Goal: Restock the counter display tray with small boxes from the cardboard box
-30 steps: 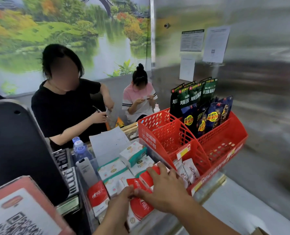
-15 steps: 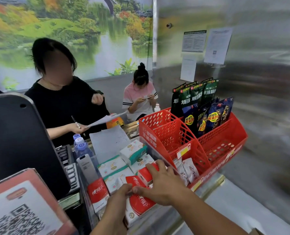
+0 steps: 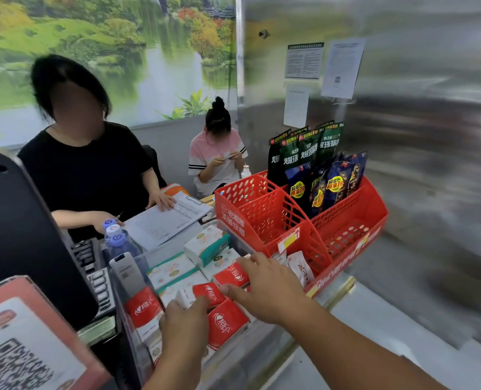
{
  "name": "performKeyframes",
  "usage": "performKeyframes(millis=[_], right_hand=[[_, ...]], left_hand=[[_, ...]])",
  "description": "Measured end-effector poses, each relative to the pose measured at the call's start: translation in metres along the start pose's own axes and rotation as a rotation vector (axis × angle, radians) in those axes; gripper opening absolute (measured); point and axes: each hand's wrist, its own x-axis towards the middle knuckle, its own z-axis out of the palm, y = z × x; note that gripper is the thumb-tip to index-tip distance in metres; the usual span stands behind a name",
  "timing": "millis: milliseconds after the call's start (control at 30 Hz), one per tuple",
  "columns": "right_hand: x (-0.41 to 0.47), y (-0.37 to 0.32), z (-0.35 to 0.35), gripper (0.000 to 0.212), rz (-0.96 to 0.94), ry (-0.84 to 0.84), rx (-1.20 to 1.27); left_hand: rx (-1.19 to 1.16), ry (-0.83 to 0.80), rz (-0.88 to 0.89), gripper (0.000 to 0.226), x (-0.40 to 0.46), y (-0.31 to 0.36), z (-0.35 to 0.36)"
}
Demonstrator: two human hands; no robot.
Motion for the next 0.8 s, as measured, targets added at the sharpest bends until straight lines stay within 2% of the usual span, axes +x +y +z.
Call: performKeyframes(millis=[67,133,167,267,300,433,533,667,800], right_hand=[[-0.006,0.004,0.0,0.079,-0.03,0.003,-0.024],[-0.011,0.006,0.0,0.071,-0.064,0.003,-0.069],[-0.014,0.007,0.0,0.069,-0.07,0.002,-0.081],[-0.017,0.008,0.002,0.067,-0.065,0.01,-0.103],[-0.018,0.009,0.003,0.066,-0.061,0.011,-0.104],[-0.019,0.008,0.006,0.063,-0.039,0.004,-0.053],[-0.019,0.006,0.007,0.061,-0.024,0.031,-0.002],[-0.023,0.007,0.01,0.073,-0.04,0.034,-0.039],[-0.025,0.012,0.013,0.073,-0.068,0.055,-0.051]], left_hand=[[0.194,0.018,0.066,0.057,0.016,-0.016,0.002],[0.322,0.002,0.099,0.058,0.015,-0.017,0.003],[0.349,-0.023,0.119,0.053,0.005,-0.009,0.002],[0.315,-0.08,0.061,0.018,-0.006,0.0,-0.002],[0.296,-0.087,0.03,0.018,-0.009,0.002,-0.004],[0.217,-0.075,-0.01,0.031,-0.013,0.001,-0.006],[0.281,-0.054,0.105,0.06,-0.014,-0.006,-0.002],[0.607,-0.024,0.33,0.08,-0.013,-0.016,0.0],[0.949,-0.008,0.45,0.075,-0.013,-0.012,0.0]])
